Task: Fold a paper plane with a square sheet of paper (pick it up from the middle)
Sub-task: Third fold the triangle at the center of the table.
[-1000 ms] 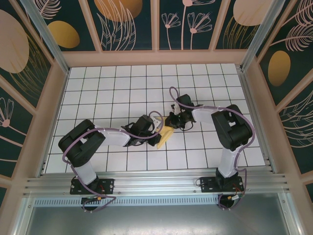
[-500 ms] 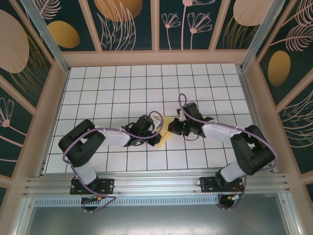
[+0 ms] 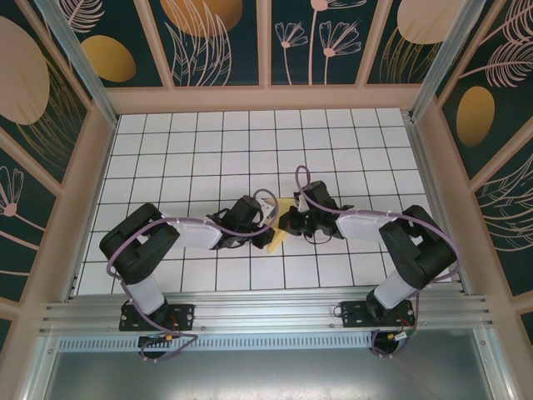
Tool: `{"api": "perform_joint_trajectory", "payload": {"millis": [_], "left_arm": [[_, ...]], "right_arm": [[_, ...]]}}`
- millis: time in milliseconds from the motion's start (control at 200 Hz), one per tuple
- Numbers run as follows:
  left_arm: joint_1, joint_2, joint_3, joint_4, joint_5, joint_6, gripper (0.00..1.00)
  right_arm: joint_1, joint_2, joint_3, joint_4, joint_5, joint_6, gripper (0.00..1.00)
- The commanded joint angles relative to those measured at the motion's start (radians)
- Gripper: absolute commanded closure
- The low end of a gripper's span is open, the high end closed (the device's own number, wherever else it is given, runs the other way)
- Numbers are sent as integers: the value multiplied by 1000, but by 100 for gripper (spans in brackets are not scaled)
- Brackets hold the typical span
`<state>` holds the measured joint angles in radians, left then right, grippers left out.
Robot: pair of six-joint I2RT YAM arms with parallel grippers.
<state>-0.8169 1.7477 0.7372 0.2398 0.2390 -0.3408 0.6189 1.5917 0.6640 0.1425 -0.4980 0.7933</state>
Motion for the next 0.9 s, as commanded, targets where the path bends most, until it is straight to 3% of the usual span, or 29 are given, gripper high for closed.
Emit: {"api": "perform_joint_trajectory", "payload": {"millis": [0,405,686,896], "left_arm": [[5,22,4,-21,4,12,88],[4,37,9,-34,3,18,88],[4,41,10,-52,-6,26,89],[4,36,14,-54,-6,24,89]], "right_arm": [[1,29,-28,50,-11,15,97],[-1,86,-47,46,20,18,97],[-55,-59,-57,24,21,5,93],[-67,-18,-73,55,-17,-4,94]]}}
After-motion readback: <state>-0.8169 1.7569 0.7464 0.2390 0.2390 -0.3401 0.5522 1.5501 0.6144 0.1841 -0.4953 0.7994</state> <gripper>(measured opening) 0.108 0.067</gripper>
